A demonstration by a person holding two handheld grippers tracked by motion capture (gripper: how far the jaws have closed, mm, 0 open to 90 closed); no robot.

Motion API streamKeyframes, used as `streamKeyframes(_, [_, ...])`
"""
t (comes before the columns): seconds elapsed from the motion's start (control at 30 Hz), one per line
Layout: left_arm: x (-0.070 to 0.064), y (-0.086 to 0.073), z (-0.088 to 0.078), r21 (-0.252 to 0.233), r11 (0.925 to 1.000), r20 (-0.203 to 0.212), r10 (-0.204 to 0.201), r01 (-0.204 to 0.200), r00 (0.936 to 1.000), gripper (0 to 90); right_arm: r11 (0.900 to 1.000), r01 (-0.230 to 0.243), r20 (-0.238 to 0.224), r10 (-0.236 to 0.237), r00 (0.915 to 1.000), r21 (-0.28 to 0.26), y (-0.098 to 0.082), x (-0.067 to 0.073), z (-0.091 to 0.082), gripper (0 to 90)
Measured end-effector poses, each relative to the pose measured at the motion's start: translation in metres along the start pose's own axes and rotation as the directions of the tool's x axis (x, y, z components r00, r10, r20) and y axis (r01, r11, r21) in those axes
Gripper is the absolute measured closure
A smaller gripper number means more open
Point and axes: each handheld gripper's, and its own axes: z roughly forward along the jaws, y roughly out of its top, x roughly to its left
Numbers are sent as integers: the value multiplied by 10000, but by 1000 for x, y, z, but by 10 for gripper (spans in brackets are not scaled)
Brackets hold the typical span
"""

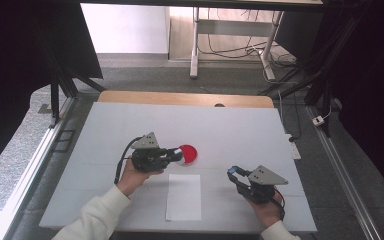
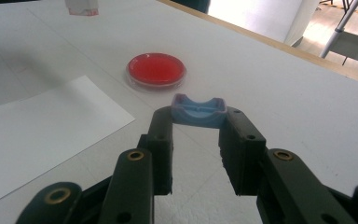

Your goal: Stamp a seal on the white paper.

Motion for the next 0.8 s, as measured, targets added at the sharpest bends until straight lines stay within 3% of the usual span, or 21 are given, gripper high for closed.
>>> streamKeyframes(0.8, [-23,-26,-1,596,9981,837,98,-148,9964,755,9999,-14,-33,14,10000,106,-1,0,2,662])
